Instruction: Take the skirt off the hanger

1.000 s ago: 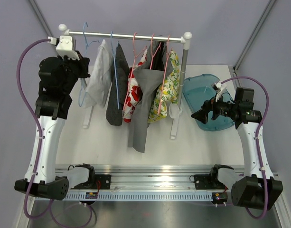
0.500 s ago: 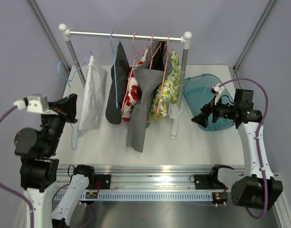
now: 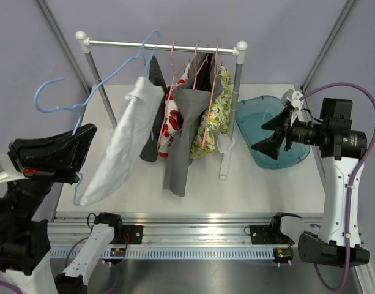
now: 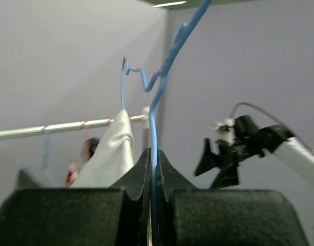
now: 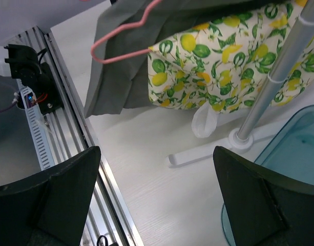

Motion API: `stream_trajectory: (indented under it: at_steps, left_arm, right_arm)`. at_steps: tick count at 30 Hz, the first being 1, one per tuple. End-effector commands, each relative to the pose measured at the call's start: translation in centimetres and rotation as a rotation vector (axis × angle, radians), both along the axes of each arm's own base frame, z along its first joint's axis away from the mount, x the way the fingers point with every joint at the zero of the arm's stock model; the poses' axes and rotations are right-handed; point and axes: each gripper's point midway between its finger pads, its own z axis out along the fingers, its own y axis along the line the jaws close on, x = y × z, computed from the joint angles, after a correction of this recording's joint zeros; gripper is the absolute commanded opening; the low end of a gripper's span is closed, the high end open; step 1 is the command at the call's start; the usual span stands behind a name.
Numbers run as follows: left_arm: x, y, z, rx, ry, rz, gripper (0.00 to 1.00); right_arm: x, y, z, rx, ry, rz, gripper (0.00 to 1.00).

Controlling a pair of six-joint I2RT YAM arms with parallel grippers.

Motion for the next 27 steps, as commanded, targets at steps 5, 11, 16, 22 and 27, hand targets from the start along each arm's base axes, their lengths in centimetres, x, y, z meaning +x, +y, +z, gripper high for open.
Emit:
stream_trajectory:
  at_steps: [5, 11, 16, 22, 27]
  left_arm:
    - [-1.6, -5.2, 4.4, 0.020, -0.033, -0.466, 0.00]
    - [3.8, -6.6, 5.0, -0.063, 0.122, -0.570, 0.00]
    - [6.6, -13.1, 2.7, 0.017, 0.267, -0.686, 0.00]
    - [7.2, -18.1, 1.9, 0.033, 0.296, -0.754, 0.00]
    - [8.5, -20.1, 0.8, 0.008, 0.336, -0.743, 0.00]
  right_arm:
    - [-4.0, 2.0, 7.4, 0.118, -0.065, 0.063, 0.99]
    - [-6.9, 3.1, 10.2, 0.184, -0.089, 0.140, 0.98]
    - [-8.2, 3.5, 11.0, 0.209, -0.097, 0.175, 0.98]
    - [-6.8, 3.1, 11.0, 0.202, -0.095, 0.108, 0.98]
    - [-3.0, 1.5, 10.5, 0.162, -0.129, -0.079, 0.97]
